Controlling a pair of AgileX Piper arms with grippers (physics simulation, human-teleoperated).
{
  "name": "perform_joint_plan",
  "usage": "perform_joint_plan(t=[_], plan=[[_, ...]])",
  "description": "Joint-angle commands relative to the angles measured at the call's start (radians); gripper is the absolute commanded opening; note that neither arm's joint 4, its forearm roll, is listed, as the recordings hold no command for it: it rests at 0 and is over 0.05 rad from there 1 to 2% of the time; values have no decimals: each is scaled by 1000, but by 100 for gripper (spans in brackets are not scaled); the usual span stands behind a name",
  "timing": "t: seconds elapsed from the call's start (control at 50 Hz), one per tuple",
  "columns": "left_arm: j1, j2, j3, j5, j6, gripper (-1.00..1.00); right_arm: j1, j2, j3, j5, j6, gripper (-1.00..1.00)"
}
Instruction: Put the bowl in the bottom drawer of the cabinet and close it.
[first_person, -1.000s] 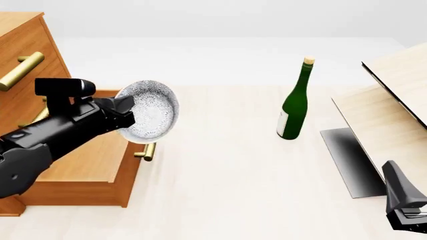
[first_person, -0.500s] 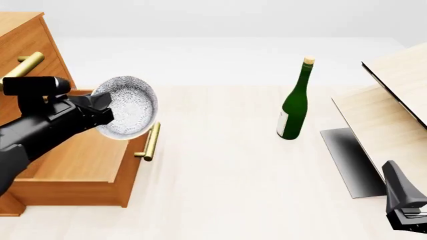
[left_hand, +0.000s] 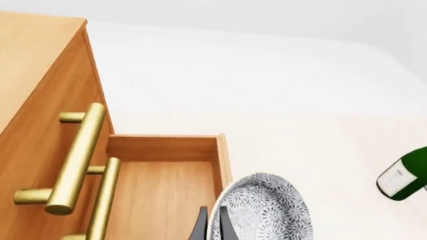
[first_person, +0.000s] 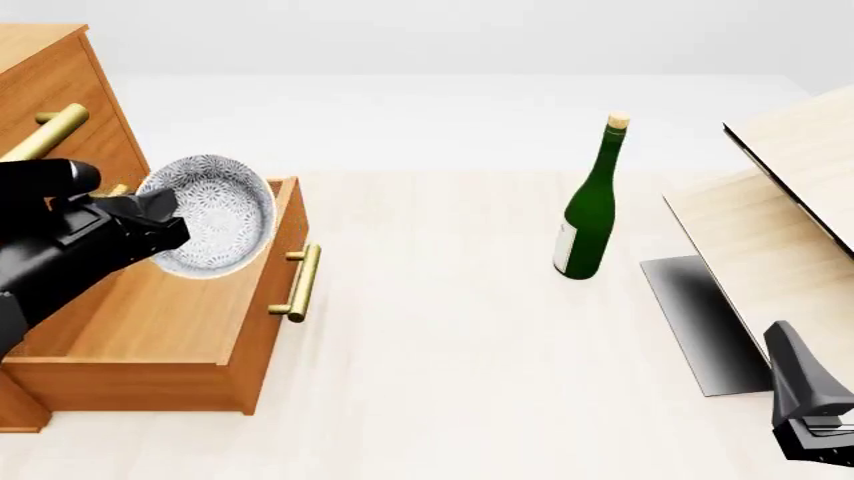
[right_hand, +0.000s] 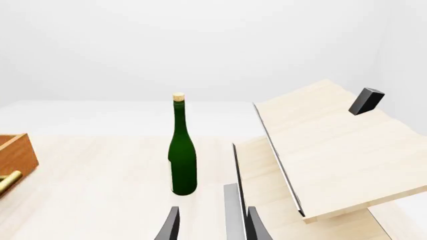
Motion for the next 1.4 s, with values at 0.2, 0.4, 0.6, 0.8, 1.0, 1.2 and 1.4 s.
perform_joint_plan(t=[0.2, 0.4, 0.6, 0.8, 1.0, 1.2, 1.4], plan=[[75, 16, 12, -32, 25, -100, 0, 0, 0, 0, 0, 100], [113, 39, 19, -55, 37, -100, 0, 0, 0, 0, 0, 100], [149, 65, 28, -77, 50, -100, 0, 0, 0, 0, 0, 100], [161, 99, 43, -111, 65, -100, 0, 0, 0, 0, 0, 100], [172, 131, 51, -133, 73, -100, 0, 0, 0, 0, 0, 100], [177, 176, 62, -164, 75, -100, 0, 0, 0, 0, 0, 100], [185, 218, 71, -196, 83, -100, 0, 0, 0, 0, 0, 100]])
